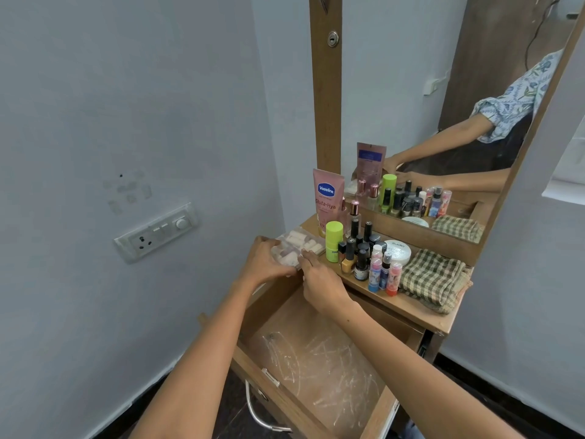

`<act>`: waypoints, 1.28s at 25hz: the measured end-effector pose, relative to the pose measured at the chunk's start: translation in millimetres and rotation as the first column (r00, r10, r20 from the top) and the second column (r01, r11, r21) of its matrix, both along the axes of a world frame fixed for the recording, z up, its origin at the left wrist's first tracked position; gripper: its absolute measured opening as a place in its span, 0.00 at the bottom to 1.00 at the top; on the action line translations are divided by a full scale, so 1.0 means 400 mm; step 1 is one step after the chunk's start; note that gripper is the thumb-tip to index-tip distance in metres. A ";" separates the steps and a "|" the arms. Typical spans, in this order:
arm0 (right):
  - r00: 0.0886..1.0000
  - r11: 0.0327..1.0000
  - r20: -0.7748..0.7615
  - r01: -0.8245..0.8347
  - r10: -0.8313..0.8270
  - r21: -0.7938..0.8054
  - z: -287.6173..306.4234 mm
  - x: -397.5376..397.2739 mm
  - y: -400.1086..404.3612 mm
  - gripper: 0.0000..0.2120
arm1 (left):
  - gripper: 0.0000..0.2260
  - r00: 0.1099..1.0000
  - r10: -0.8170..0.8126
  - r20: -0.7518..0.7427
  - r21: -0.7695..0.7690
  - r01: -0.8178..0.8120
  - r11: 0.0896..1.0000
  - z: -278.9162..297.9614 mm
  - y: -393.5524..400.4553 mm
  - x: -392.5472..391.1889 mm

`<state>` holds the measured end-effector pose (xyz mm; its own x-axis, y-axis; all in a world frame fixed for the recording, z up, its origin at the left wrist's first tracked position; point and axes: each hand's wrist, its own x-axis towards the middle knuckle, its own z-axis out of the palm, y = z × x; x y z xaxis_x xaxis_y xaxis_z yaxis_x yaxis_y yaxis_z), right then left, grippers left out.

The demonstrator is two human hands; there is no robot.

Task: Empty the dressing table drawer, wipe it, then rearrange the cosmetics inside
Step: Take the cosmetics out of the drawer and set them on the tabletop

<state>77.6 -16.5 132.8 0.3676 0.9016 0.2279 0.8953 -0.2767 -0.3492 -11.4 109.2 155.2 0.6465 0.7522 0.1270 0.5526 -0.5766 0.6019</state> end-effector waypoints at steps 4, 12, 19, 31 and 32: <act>0.999 0.999 0.001 0.032 -0.032 -0.014 0.007 0.001 0.005 0.25 | 0.29 0.999 -0.036 0.020 -0.009 0.037 0.999 -0.008 0.000 0.011; 0.998 0.997 -0.005 0.068 -0.068 -0.039 0.020 0.020 0.009 0.26 | 0.25 0.990 -0.106 0.094 -0.027 0.109 0.994 0.001 -0.020 0.034; 0.997 0.993 -0.003 0.074 -0.075 -0.092 0.036 0.027 0.015 0.27 | 0.29 0.930 0.170 0.326 -0.259 -0.085 0.962 -0.067 -0.103 0.025; 1.000 0.997 0.002 -0.017 0.018 -0.076 0.033 0.033 -0.021 0.27 | 0.26 0.974 -0.001 0.226 -0.317 0.074 0.945 -0.105 -0.121 0.019; 0.999 0.999 0.002 -0.033 0.033 -0.041 0.032 0.025 -0.042 0.28 | 0.27 0.987 -0.045 0.156 -0.230 0.080 0.970 -0.109 -0.122 0.008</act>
